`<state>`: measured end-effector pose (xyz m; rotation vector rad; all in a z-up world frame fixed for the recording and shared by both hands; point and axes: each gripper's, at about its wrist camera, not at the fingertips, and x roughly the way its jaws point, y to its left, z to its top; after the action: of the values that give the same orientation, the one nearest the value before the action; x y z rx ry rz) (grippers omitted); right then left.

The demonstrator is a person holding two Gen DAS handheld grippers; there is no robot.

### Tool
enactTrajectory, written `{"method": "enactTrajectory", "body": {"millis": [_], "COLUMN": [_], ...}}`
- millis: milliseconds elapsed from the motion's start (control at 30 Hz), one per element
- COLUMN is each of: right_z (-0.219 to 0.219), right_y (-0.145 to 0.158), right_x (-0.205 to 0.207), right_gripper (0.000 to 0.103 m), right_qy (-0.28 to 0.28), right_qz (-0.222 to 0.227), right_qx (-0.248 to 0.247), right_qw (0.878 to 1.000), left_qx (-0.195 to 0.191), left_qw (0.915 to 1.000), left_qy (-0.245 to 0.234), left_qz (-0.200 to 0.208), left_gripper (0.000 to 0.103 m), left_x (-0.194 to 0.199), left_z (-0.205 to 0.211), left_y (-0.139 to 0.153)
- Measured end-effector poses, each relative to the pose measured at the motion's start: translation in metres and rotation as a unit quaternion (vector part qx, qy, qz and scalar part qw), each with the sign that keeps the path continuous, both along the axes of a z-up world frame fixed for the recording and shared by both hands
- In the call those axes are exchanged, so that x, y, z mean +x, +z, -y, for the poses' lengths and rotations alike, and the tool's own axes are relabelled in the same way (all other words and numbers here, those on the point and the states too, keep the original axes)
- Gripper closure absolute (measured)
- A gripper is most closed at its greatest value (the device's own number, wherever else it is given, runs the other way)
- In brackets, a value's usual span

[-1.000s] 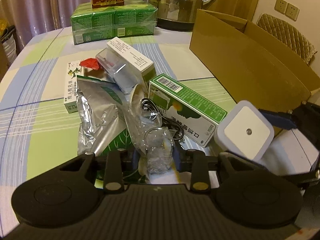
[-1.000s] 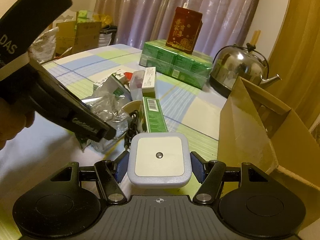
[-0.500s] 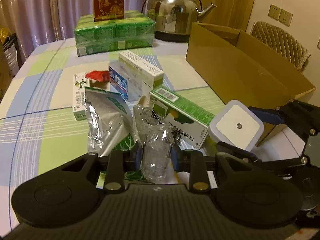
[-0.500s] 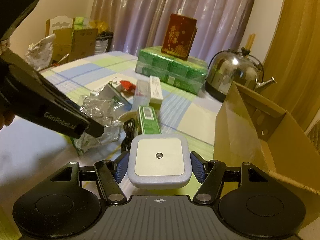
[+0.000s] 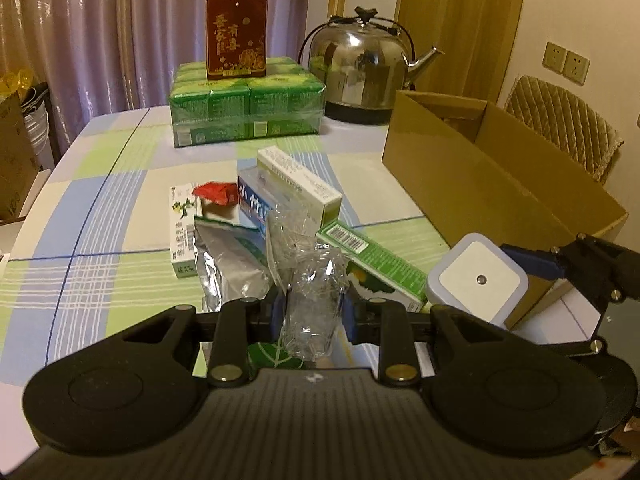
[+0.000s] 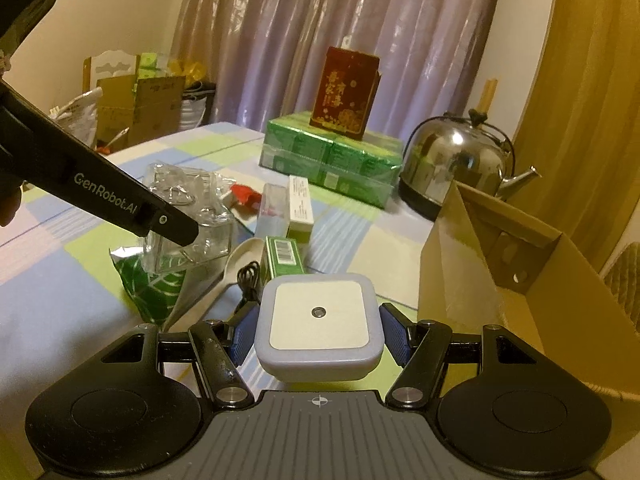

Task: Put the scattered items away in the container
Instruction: 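Carry the night light and clear bag over the cardboard box with both tools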

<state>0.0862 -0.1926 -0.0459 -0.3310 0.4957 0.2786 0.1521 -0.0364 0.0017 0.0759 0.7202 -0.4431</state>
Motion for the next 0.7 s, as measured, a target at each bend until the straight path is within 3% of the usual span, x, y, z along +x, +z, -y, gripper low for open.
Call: {"method": "enactTrajectory", "body": {"millis": [433, 700], "right_z": [0.007, 0.027], "right_y": [0.023, 0.05], "right_x": [-0.004, 0.0], "right_gripper": [0.041, 0.041], "right_qy": [0.002, -0.032], "right_qz": [0.046, 0.084], "right_qx": [0.0, 0.005], "right_qw": [0.999, 0.996], "left_qx": [-0.007, -0.023], "left_qw": [0.9996, 0.9982], "left_qy": [-0.004, -0.026], "left_qz": [0.028, 0.048], "left_gripper": [0.079, 0.079], "left_x": [0.002, 0.007], "left_z": [0.014, 0.044], "left_y": [0.026, 0.047]}}
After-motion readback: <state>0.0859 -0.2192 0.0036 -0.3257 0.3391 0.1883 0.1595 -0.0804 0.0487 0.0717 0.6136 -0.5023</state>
